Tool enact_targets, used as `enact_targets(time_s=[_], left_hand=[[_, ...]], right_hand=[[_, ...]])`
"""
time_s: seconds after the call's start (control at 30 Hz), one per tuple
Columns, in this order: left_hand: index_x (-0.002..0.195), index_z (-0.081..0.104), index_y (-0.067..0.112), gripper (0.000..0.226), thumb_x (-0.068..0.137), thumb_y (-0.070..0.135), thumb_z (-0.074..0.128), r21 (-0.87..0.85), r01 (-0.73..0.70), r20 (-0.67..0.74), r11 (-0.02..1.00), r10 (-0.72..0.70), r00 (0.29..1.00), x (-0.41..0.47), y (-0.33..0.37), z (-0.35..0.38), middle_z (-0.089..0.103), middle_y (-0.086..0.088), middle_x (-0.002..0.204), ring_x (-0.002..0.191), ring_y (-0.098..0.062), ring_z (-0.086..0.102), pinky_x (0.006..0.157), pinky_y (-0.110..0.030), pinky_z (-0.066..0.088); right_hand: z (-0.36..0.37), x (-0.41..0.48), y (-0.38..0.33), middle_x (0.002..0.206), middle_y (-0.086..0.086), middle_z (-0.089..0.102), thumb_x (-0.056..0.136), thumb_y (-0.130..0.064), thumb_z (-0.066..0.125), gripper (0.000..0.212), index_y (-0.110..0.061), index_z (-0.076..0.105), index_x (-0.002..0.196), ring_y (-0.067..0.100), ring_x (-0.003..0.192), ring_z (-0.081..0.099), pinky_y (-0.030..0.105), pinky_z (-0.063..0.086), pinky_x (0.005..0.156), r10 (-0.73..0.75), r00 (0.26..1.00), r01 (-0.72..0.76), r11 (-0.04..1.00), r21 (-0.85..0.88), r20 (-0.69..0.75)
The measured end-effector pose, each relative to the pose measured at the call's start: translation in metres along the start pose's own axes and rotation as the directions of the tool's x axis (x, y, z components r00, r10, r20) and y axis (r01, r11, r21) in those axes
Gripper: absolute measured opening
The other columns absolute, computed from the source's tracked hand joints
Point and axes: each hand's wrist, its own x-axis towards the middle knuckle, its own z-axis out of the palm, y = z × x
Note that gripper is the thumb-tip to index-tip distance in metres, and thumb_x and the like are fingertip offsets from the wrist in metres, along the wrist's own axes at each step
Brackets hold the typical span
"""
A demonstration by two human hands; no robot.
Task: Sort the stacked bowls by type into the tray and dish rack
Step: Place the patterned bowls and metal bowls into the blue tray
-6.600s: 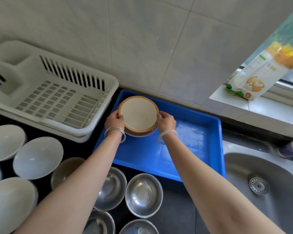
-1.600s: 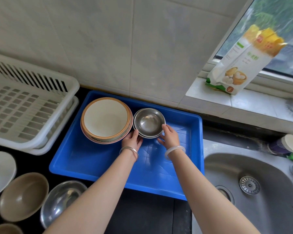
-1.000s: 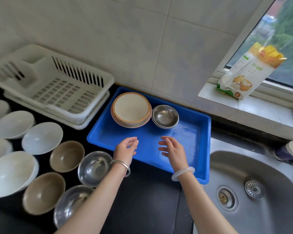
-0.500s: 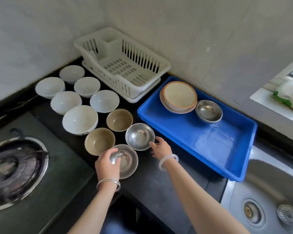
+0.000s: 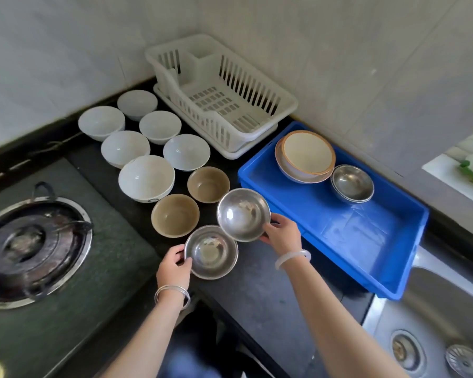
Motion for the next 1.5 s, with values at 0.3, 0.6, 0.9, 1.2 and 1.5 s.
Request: enact_targets(time_s=[0.3, 0.6, 0.9, 1.2, 1.5], left_hand=[[0.098, 0.062, 0.013, 0.016, 0.094, 0.015, 0.047, -0.303, 0.214, 0.189, 0.929, -0.162, 0.969, -0.001, 0.008, 0.018, 0.062, -0.011, 0.098, 0.093, -0.024, 0.059, 0.079, -0.035, 0.052], [0.102, 0.062, 0.011, 0.018, 0.088, 0.003, 0.054, -0.216, 0.162, 0.272, 0.963, -0.1, 0.957, 0.001, 0.007, 0.017, 0.063, -0.011, 0.097, 0.091, -0.022, 0.06, 0.073, -0.032, 0.052], [0.087, 0.062, 0.018, 0.022, 0.087, 0.001, 0.048, -0.018, 0.153, 0.371, 0.988, -0.136, 0.919, 0.023, 0.024, 0.024, 0.064, -0.012, 0.093, 0.088, -0.026, 0.061, 0.069, -0.032, 0.054], [0.09, 0.062, 0.024, 0.023, 0.085, 0.003, 0.052, -0.02, 0.042, 0.566, 0.999, -0.024, 0.824, 0.038, 0.099, 0.057, 0.066, -0.004, 0.093, 0.087, -0.019, 0.064, 0.066, -0.027, 0.055], [0.085, 0.057, 0.013, 0.009, 0.087, 0.005, 0.055, 0.026, -0.077, 0.719, 0.997, 0.034, 0.694, 0.017, 0.168, 0.162, 0.062, -0.01, 0.093, 0.078, -0.018, 0.059, 0.067, -0.027, 0.055]], right_hand=[[0.002, -0.033, 0.015, 0.075, -0.003, 0.072, 0.083, -0.01, 0.063, 0.018, -0.027, 0.067, 0.077, 0.004, 0.058, 0.069, 0.01, 0.05, 0.05, -0.023, 0.997, 0.042, 0.971, -0.237, 0.08], [0.012, -0.031, 0.034, 0.079, -0.003, 0.069, 0.083, -0.018, 0.065, 0.009, -0.027, 0.065, 0.079, 0.013, 0.067, 0.07, 0.03, 0.06, 0.07, -0.001, 1.0, 0.009, 0.939, -0.343, 0.021], [0.011, -0.026, 0.038, 0.102, 0.005, 0.069, 0.088, -0.016, 0.061, 0.03, -0.019, 0.061, 0.118, 0.019, 0.08, 0.07, 0.022, 0.059, 0.059, 0.214, 0.973, -0.201, 0.969, -0.142, 0.085], [-0.029, -0.017, 0.011, 0.08, 0.001, 0.076, 0.087, -0.007, 0.06, 0.023, -0.018, 0.067, 0.106, 0.013, 0.072, 0.072, 0.023, 0.057, 0.059, 0.167, 0.986, -0.163, 0.961, 0.224, -0.002], [-0.105, 0.003, -0.005, 0.093, 0.009, 0.068, 0.089, -0.006, 0.056, 0.024, -0.011, 0.062, 0.112, 0.019, 0.065, 0.07, 0.023, 0.058, 0.056, 0.246, 0.941, -0.103, 0.861, 0.498, -0.232]])
